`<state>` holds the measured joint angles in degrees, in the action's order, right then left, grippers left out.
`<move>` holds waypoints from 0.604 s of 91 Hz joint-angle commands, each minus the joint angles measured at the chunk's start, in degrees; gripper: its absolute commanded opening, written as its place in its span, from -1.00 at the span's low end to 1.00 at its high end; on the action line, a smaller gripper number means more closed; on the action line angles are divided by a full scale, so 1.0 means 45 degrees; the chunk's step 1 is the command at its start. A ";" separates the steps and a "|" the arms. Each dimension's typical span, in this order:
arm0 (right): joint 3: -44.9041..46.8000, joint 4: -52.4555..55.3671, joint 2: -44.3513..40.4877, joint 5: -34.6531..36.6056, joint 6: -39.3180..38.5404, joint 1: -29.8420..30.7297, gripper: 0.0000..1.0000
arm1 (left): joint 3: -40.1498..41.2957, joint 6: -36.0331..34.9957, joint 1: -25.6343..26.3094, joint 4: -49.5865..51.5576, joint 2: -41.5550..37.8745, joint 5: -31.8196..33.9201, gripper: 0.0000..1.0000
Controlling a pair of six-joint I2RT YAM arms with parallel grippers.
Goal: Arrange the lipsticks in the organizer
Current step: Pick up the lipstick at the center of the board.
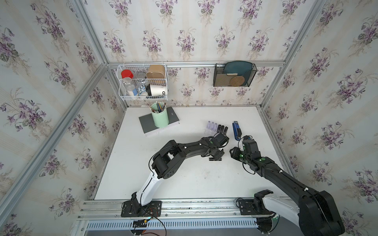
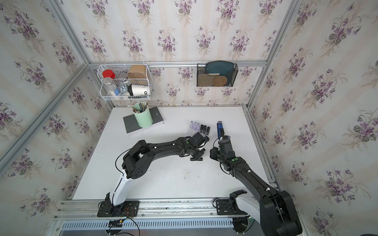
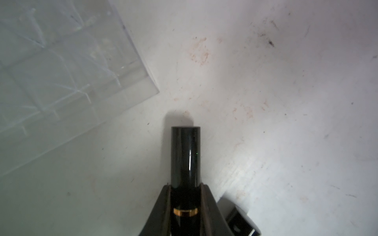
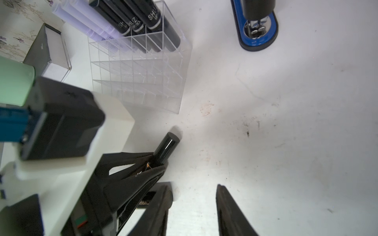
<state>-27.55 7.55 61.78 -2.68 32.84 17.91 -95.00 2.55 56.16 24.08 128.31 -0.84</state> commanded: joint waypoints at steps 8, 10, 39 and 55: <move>-0.0245 -0.0206 0.0004 -0.0128 0.0007 -0.0026 -0.15 | 0.0239 -0.0995 -0.0104 0.0699 -0.0479 0.0413 -0.78; -0.0284 -0.0182 -0.0007 -0.0128 0.0036 -0.0018 -0.15 | 0.0298 -0.1020 -0.0124 0.0688 -0.0636 0.0375 -0.79; -0.1885 0.0130 0.0037 -0.3126 0.0533 -0.0025 -0.14 | 0.3188 -0.1359 -0.0788 -0.0328 -0.5260 -0.0996 -0.89; -0.2280 -0.2474 -0.0349 -0.6600 0.2424 0.0406 -0.13 | 0.8400 -0.0310 -0.2276 -0.6166 -0.9516 -0.3581 -0.87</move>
<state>-36.84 4.78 61.10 -19.99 37.63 18.24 -68.49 -2.42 48.51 16.32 95.18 -7.46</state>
